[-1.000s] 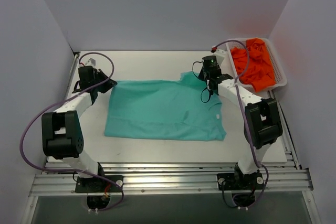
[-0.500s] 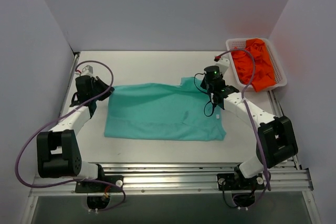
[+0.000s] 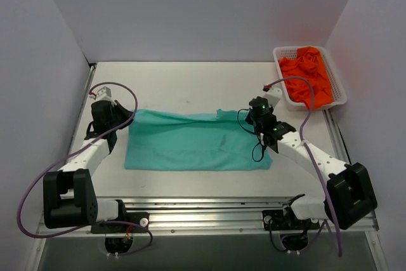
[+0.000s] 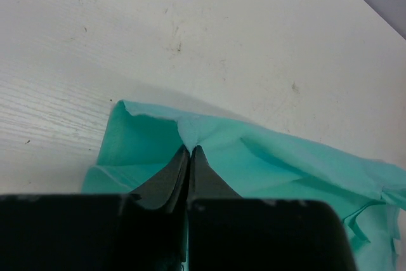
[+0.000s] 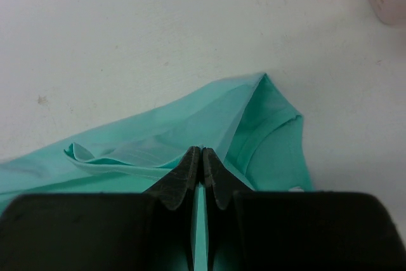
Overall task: Fold and stack the t-shirts
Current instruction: Fold the tshirt
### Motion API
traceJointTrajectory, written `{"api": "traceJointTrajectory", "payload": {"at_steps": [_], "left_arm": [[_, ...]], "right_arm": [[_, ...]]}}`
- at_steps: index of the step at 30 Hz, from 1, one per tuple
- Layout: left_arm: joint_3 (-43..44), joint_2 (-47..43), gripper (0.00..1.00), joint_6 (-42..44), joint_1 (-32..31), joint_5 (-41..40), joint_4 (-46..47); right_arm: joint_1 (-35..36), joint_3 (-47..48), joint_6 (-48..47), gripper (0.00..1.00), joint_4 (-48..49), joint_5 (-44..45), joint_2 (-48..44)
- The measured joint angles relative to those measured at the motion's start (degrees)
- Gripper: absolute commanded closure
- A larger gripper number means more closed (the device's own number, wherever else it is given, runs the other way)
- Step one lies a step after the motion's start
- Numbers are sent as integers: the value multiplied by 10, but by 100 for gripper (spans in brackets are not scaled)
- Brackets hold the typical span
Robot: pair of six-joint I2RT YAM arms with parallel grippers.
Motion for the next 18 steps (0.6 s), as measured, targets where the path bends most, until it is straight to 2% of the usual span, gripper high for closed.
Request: {"api": "traceJointTrajectory", "payload": {"at_steps": [6, 9, 10, 11, 12, 13, 14, 15, 18], "left_arm": [[-12, -2, 98, 15, -2, 0, 13], [-26, -9, 91, 20, -3, -3, 13], [-31, -13, 83, 23, -4, -5, 12], [-34, -16, 73, 26, -4, -6, 10], [-35, -17, 56, 28, -4, -9, 5], [-35, -19, 41, 30, -5, -12, 0], [-35, -19, 3, 29, -5, -18, -5], [-35, -21, 5, 28, -5, -28, -15], [-34, -24, 6, 13, -5, -60, -47]], "right_arm": [[26, -58, 23, 100, -6, 18, -52], [40, -95, 40, 100, -14, 25, -73], [45, -107, 47, 100, -16, 29, -79], [50, -119, 57, 88, -22, 34, -85], [54, -127, 70, 69, -31, 40, -87], [57, -133, 85, 44, -38, 47, -89], [61, -140, 101, 5, -45, 53, -92], [64, -146, 112, 0, -54, 59, -96], [78, -157, 146, 0, -90, 80, -116]]}}
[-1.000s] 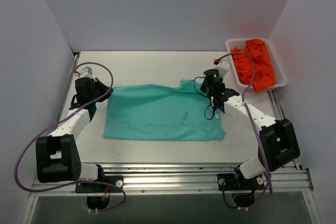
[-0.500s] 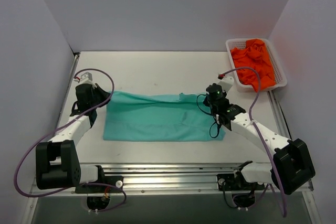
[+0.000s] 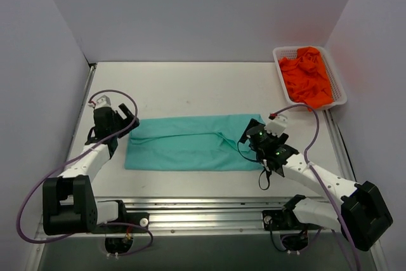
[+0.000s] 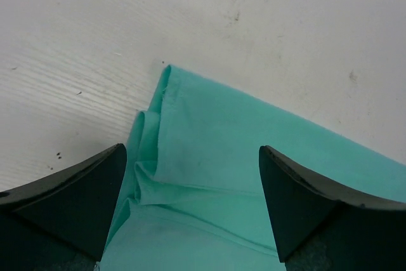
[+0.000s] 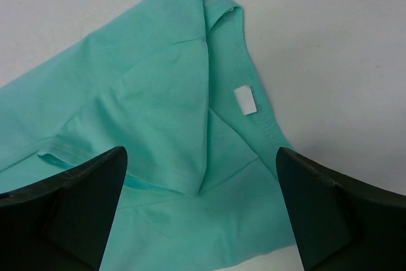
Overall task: Fold and stack the t-shirts
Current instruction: Fold the tshirt
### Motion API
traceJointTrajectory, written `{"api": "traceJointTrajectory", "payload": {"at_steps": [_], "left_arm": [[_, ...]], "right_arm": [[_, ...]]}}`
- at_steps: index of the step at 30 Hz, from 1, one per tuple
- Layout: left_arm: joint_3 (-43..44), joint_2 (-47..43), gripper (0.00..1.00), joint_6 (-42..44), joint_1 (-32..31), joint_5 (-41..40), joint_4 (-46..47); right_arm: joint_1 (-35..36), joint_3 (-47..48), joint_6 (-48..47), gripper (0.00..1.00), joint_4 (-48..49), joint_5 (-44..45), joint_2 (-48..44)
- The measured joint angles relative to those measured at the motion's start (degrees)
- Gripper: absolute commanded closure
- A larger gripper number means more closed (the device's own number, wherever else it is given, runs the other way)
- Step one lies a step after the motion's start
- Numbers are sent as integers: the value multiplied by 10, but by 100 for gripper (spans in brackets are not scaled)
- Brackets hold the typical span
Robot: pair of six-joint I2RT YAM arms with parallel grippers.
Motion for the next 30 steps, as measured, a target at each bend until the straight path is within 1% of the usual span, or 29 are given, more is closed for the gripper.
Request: {"api": "traceJointTrajectory", "payload": {"at_steps": [2, 5, 10, 13, 18, 21, 22, 23, 24, 25, 26, 27, 28, 30], "left_arm": [[-4, -15, 6, -7, 0, -27, -14], [-15, -62, 6, -18, 0, -58, -17], [-17, -119, 6, -36, 1, -77, -9], [-17, -112, 6, -57, 1, -68, -12], [-17, -64, 6, -81, -9, -31, -16], [-17, -45, 6, -90, -36, -21, -15], [-17, -40, 5, -92, -44, -17, -13], [-16, -35, 5, -94, -52, -13, -11], [-15, -28, 5, -94, -59, -10, -8], [-12, -20, 5, -96, -63, -7, -7], [-9, -11, 5, -96, -66, -5, -5], [-5, -1, 4, -96, -67, -3, -2], [0, 9, 4, -96, -67, 0, 1], [11, 31, 4, -96, -67, 3, 7]], "right_arm": [[11, 0, 23, 0, -18, 16, -18], [33, 2, 38, 0, -26, 33, -42], [57, 34, 43, 0, -40, 56, -41], [65, 48, 40, 0, -34, 62, -32], [68, 50, 32, 0, -10, 62, -2], [68, 49, 29, 6, 17, 54, 19], [68, 47, 29, 15, 28, 51, 28], [68, 46, 27, 22, 39, 47, 39], [68, 46, 28, 31, 50, 43, 52], [68, 46, 28, 60, 59, 40, 67], [68, 46, 24, 77, 68, 36, 84], [67, 46, 26, 97, 74, 33, 103], [64, 46, 25, 100, 79, 29, 121], [63, 48, 35, 100, 80, 25, 152]]}}
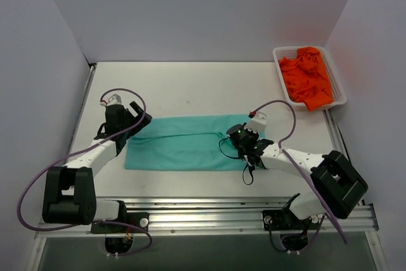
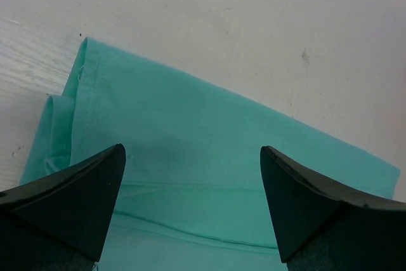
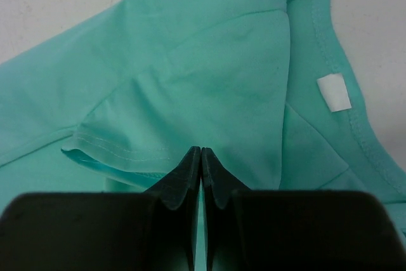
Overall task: Fold and stack the t-shirts
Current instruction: Fold the tshirt
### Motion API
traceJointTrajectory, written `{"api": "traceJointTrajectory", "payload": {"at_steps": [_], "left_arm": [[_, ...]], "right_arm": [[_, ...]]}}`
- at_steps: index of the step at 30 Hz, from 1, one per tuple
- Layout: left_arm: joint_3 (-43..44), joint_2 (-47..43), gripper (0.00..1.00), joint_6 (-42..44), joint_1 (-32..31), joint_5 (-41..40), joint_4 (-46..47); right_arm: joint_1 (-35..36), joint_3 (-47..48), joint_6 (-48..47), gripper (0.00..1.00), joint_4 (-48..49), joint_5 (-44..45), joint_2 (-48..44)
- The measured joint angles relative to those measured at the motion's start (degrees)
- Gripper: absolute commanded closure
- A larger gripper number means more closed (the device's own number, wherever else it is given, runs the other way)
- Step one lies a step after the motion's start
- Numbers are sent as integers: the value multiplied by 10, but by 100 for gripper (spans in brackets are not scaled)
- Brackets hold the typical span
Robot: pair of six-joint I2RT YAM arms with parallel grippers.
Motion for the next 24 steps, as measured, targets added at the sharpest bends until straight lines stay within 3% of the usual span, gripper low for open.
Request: {"api": "traceJointTrajectory", "payload": {"at_steps": [9, 13, 24], "left_arm": [[26, 63, 3, 0, 0, 21, 45], [34, 87, 2, -5, 0, 35, 62], [42, 90, 1, -10, 4, 47, 70]], "right_arm": [[-10, 33, 52, 100, -32, 12, 52], [-49, 98, 63, 100, -39, 15, 152], [-89, 541, 52, 100, -38, -5, 510]]}}
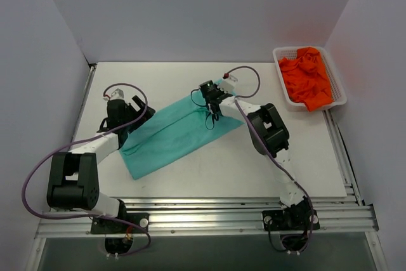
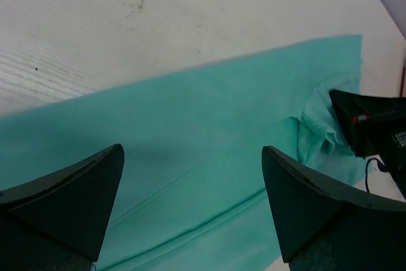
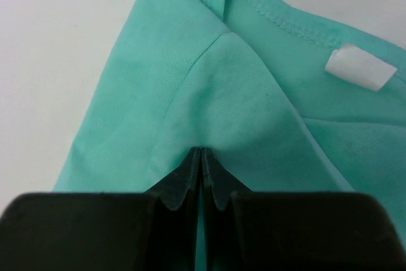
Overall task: Fold and stack the t-shirts
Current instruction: Fold the tshirt
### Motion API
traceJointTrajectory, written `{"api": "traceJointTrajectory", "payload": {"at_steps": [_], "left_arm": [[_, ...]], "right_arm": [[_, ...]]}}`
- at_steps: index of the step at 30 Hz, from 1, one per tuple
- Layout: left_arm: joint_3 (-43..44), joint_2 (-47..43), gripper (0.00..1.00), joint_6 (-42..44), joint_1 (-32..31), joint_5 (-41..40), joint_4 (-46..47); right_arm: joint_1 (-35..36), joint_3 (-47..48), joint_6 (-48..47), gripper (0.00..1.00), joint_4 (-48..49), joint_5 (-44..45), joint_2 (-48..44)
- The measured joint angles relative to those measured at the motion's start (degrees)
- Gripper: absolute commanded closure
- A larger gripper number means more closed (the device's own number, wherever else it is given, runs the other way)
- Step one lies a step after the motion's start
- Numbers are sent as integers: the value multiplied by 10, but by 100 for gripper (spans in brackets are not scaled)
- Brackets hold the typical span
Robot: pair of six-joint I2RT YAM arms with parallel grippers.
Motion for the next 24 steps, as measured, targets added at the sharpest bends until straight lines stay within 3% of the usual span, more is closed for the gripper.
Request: {"api": "traceJointTrajectory", "payload": {"at_steps": [4, 8, 9, 11, 12, 15, 19, 24], "left_arm": [[0, -28, 1, 0, 1, -8, -4], [0, -49, 1, 1, 2, -14, -2], [0, -50, 1, 1, 3, -16, -2], [0, -49, 1, 2, 5, -19, -3], [0, -49, 1, 3, 6, -20, -3], [-1, -50, 1, 5, 8, -22, -3], [-5, -60, 1, 11, 8, -25, -1], [-14, -83, 1, 15, 9, -27, 7]], "right_arm": [[-13, 174, -33, 100, 19, -73, 107], [-36, 257, -81, 100, 118, -200, 182], [-40, 276, -95, 95, 145, -240, 200], [-51, 328, -124, 76, 184, -310, 236], [-55, 341, -139, 44, 196, -335, 243], [-57, 308, -191, 0, 239, -368, 215], [-41, 166, -273, 0, 273, -346, 87], [-3, 50, -350, 0, 303, -258, -105]]}}
